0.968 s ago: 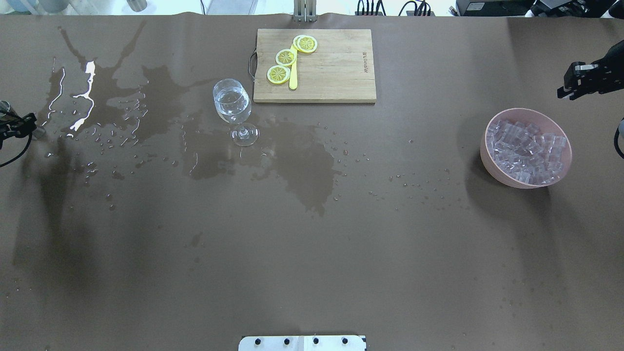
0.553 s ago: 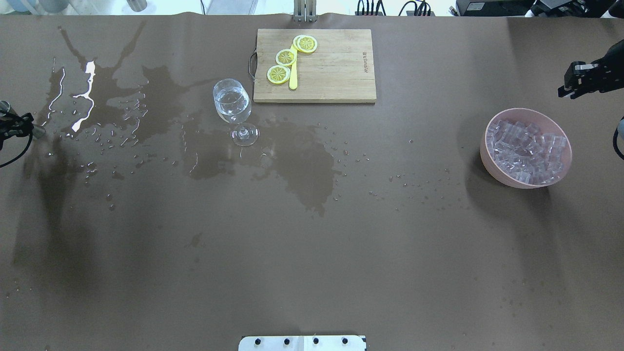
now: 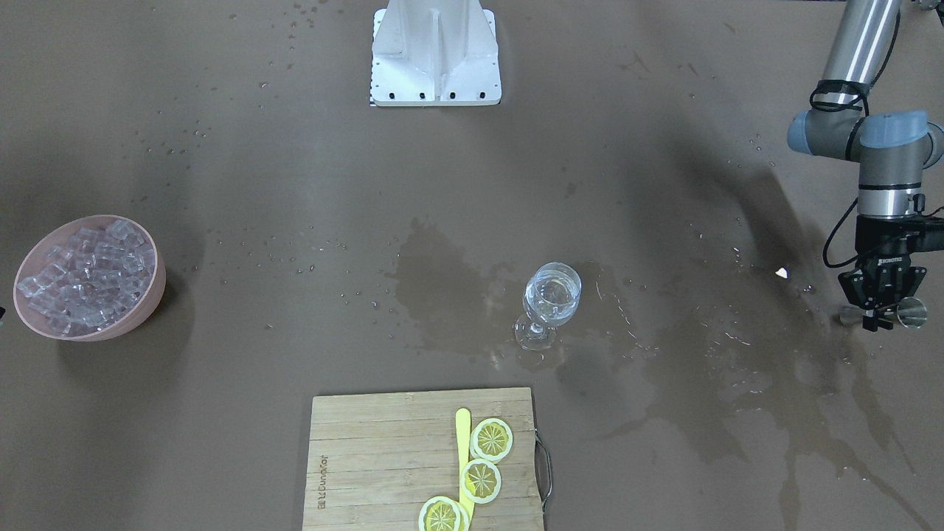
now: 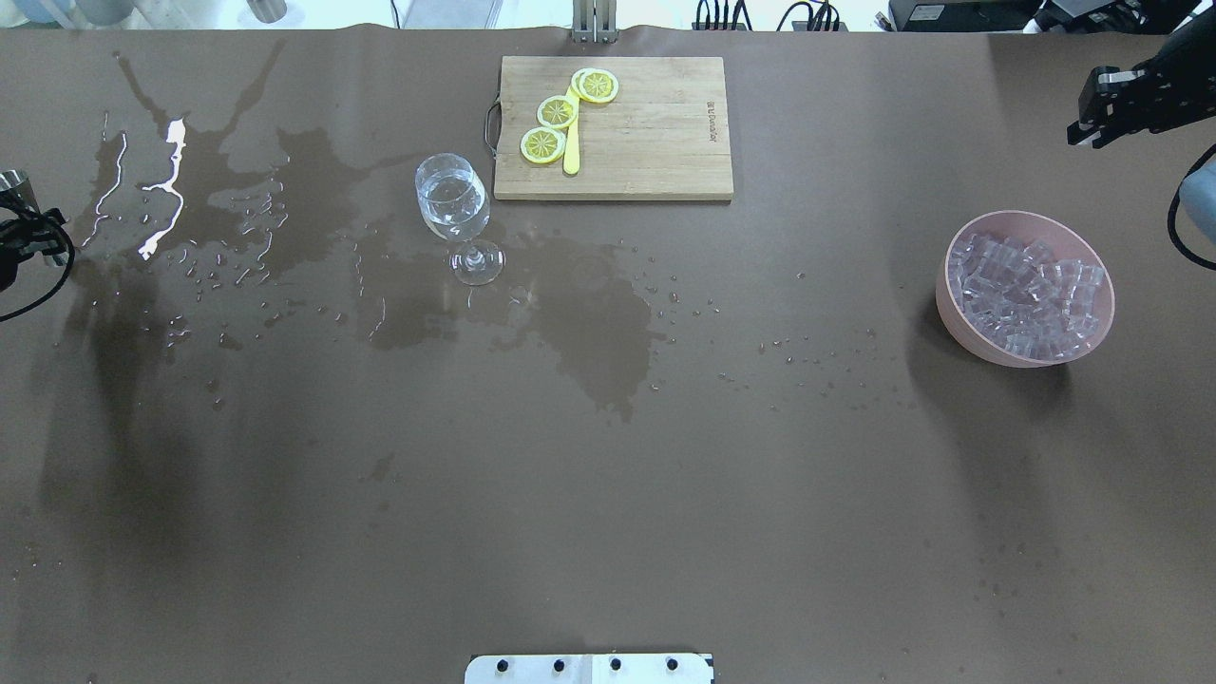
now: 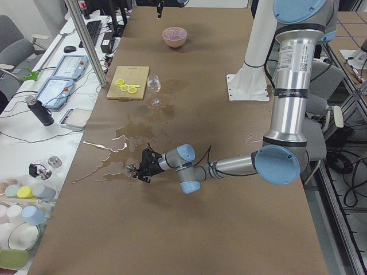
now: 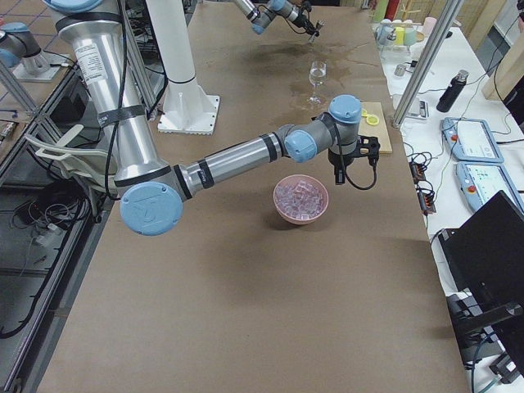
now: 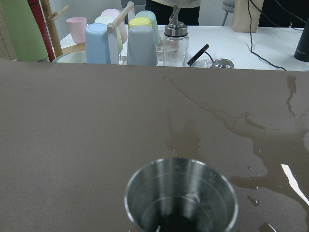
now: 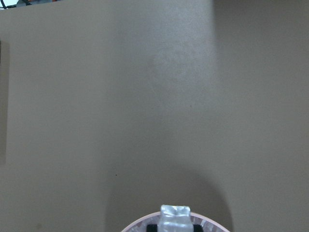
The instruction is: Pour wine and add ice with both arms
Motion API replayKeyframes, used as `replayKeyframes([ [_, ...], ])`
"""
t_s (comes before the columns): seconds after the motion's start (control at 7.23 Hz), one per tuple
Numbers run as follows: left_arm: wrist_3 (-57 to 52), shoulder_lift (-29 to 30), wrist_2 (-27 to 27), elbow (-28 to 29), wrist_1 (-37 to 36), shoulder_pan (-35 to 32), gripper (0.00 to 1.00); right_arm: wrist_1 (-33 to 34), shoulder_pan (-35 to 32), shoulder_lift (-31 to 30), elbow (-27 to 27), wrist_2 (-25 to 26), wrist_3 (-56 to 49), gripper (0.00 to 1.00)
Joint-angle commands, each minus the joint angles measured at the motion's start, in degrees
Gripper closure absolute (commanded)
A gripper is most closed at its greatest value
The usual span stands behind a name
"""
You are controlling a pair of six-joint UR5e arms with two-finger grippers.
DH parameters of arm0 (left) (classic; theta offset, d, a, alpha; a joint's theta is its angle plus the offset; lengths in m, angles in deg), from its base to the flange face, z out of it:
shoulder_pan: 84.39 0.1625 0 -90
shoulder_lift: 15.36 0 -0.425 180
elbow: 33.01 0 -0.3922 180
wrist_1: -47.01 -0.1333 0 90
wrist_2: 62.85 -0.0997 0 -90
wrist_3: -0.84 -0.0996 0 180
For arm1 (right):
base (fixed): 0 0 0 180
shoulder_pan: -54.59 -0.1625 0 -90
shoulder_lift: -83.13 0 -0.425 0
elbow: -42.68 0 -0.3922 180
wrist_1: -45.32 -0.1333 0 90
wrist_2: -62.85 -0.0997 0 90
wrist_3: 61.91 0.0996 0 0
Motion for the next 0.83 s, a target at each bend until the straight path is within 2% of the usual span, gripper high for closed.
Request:
replayKeyframes([
  [0.0,-4.7,0.6,0.0,-1.3,0.0,-0.1,0.75,0.6,-0.3,1.0,0.4,0.0,-0.4,1.0],
  [0.28,-5.9,1.9,-2.1,-3.9,-0.4,-0.2,0.76,6.7,-0.5,4.3,3.4,0.3,-0.5,1.0],
  [0.55,-6.2,1.0,-3.1,-7.8,-0.9,-1.1,0.77,8.4,1.1,5.8,5.9,0.8,-1.0,1.0],
  [0.69,-6.2,0.9,-6.3,-8.8,-1.2,-1.2,0.78,8.5,1.9,7.0,5.8,1.5,-1.6,1.0],
])
